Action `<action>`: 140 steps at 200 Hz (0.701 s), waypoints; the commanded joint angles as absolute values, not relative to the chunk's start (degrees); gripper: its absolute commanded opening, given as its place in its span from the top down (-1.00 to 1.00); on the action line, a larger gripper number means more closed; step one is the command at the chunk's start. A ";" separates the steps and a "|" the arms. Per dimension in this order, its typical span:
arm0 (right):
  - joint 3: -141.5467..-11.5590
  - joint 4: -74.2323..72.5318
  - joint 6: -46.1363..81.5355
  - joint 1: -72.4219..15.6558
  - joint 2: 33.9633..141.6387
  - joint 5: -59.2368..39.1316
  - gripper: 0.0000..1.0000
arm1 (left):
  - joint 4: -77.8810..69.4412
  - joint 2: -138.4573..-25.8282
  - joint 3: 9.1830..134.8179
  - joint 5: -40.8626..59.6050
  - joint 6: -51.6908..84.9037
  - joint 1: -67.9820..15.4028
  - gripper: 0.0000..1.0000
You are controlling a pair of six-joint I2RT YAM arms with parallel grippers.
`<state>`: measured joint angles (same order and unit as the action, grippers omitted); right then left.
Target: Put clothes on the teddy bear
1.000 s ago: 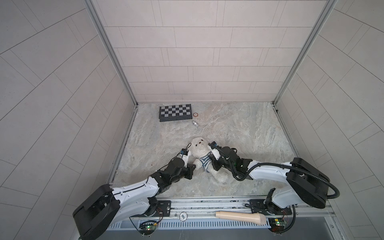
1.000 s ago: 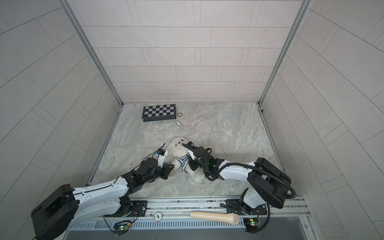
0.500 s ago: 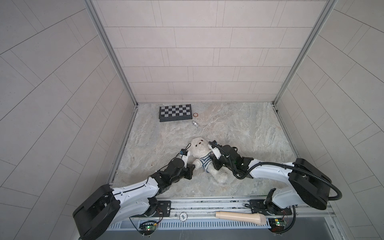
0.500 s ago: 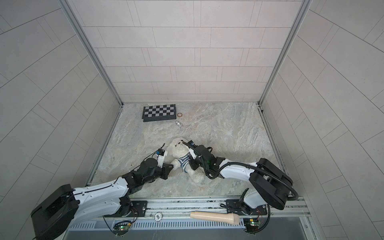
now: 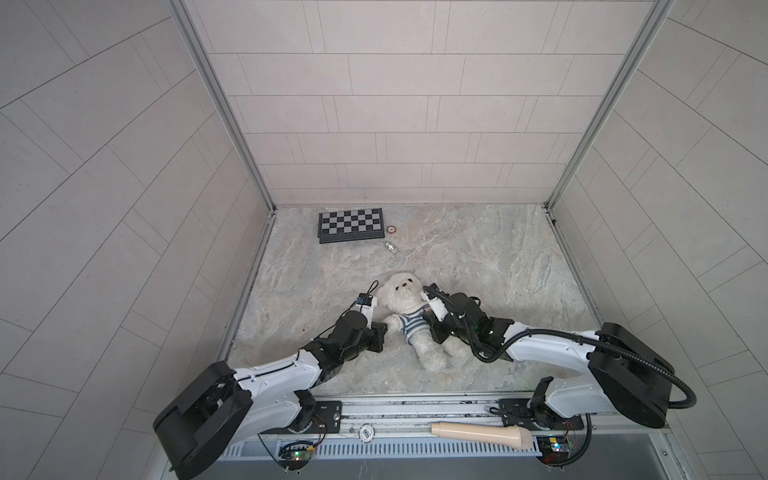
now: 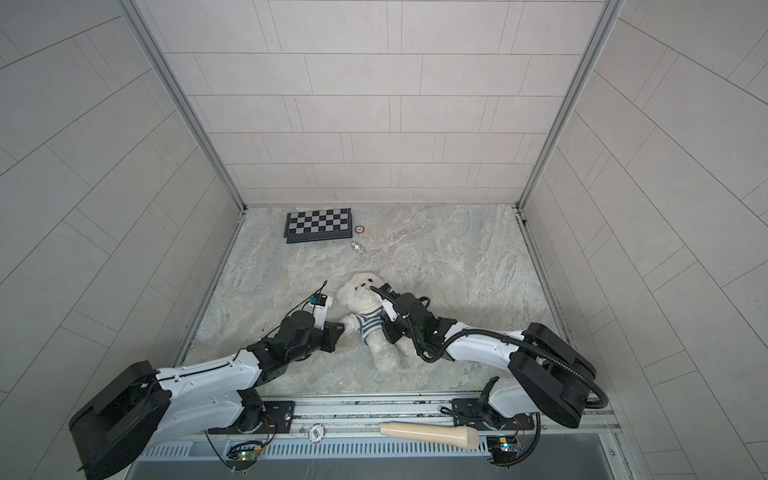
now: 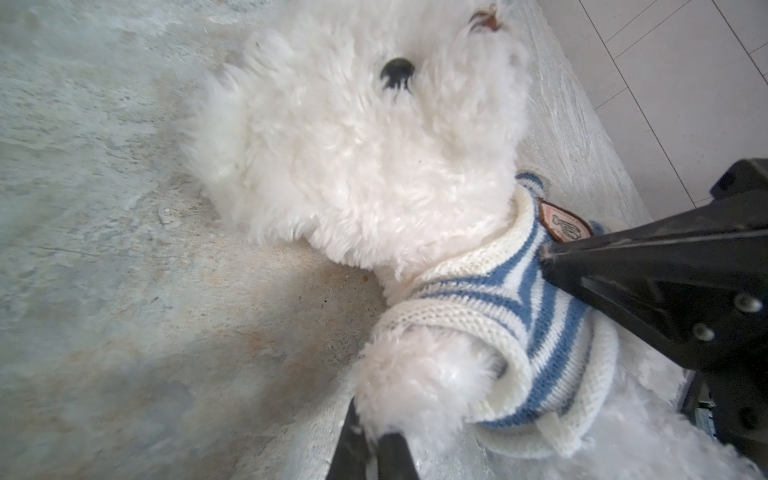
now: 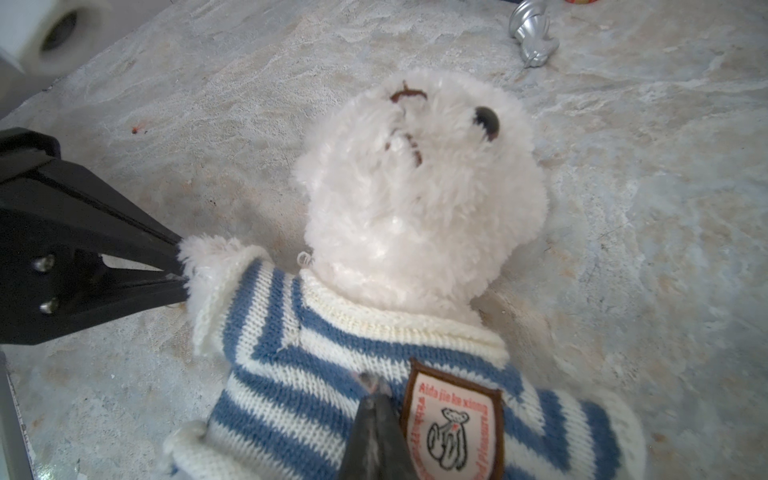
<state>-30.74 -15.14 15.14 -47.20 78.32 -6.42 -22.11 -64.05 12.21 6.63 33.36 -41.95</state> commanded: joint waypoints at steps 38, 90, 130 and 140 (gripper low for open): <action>-30.48 -6.41 16.16 -47.48 77.59 -3.50 0.96 | -19.95 -64.85 12.24 2.19 32.28 -40.60 1.00; -31.23 -6.53 15.50 -49.05 71.46 -3.94 0.70 | -19.98 -64.34 12.53 1.94 31.71 -40.59 1.00; -30.99 -5.94 14.15 -49.04 66.75 -2.78 0.56 | -19.01 -63.99 13.41 1.76 30.03 -40.62 1.00; -30.34 -6.77 14.52 -49.04 65.29 -2.04 0.52 | -18.91 -63.74 13.41 1.89 29.64 -40.59 1.00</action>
<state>-31.16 -7.16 14.63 -48.90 68.64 -4.43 -20.73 -64.40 12.32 3.51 31.68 -40.95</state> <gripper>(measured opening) 0.220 0.051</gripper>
